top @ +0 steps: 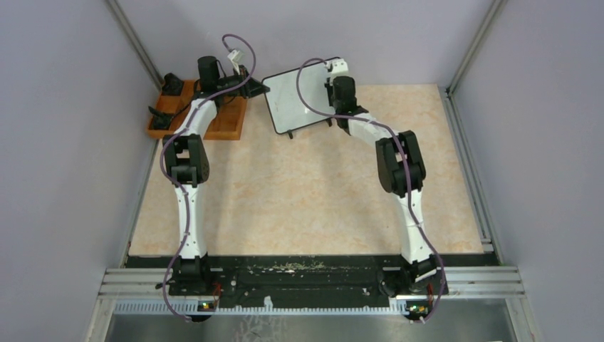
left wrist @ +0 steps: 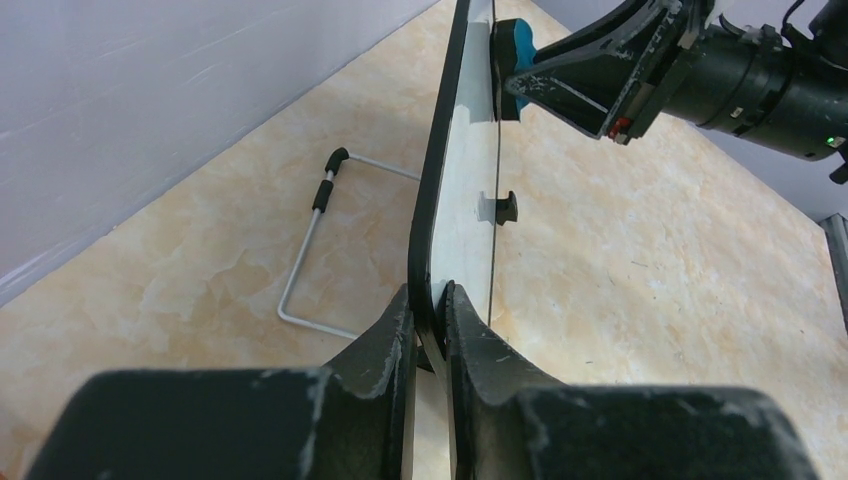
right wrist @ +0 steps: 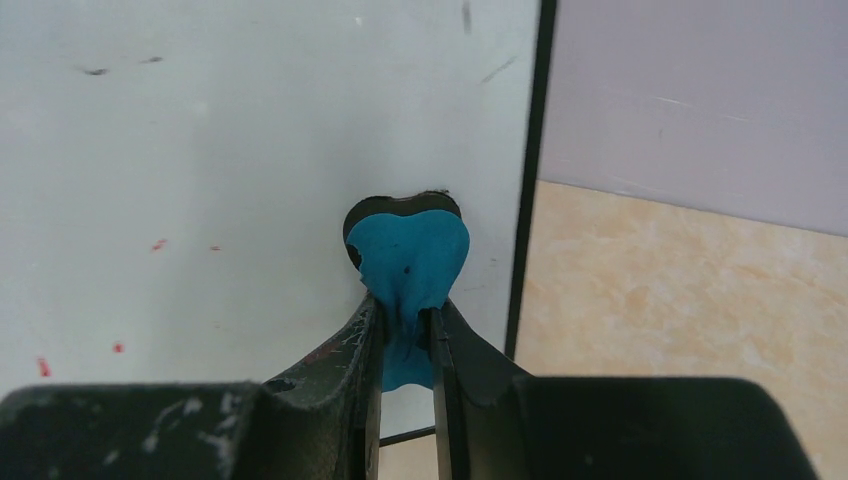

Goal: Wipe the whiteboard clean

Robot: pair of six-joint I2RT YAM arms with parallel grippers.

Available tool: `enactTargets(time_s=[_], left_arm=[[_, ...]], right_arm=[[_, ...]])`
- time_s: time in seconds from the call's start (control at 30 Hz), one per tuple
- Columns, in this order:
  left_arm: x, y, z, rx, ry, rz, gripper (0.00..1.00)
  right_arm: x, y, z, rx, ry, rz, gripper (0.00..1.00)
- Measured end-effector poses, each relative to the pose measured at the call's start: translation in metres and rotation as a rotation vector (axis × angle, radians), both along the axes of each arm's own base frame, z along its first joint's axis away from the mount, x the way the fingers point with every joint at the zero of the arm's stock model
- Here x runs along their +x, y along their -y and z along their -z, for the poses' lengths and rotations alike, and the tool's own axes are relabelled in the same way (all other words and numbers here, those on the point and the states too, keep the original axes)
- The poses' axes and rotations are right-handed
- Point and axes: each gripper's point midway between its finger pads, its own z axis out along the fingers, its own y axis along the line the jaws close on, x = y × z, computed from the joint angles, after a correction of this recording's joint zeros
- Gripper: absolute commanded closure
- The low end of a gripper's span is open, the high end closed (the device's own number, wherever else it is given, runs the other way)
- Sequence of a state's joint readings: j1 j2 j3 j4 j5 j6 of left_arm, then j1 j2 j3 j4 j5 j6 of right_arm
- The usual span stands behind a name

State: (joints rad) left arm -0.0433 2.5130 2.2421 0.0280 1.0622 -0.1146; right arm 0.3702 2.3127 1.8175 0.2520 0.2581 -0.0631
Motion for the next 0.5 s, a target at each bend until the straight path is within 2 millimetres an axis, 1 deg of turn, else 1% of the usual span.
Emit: enactTargets(time_s=[0.07,0.2,0.3,0.43,0.5], left_arm=[[0.000,0.000,0.000,0.000,-0.002,0.001,1.00],[-0.001,0.000,0.000,-0.001,-0.003,0.003,1.00],[-0.001,0.000,0.000,-0.001,-0.002,0.003,1.00],[-0.001,0.000,0.000,-0.001,-0.003,0.004,1.00],[-0.001,0.000,0.000,-0.001,-0.003,0.004,1.00]], right_arm=[[-0.003,-0.013,-0.002,-0.004,-0.003,-0.025,1.00],[-0.009,-0.042,-0.013,0.011,0.014,-0.093,1.00],[-0.016,-0.063,-0.014,0.018,0.017,-0.144,1.00],[-0.025,-0.085,-0.014,0.024,0.015,-0.195,1.00],[-0.027,-0.090,-0.013,0.023,0.011,-0.204,1.00]])
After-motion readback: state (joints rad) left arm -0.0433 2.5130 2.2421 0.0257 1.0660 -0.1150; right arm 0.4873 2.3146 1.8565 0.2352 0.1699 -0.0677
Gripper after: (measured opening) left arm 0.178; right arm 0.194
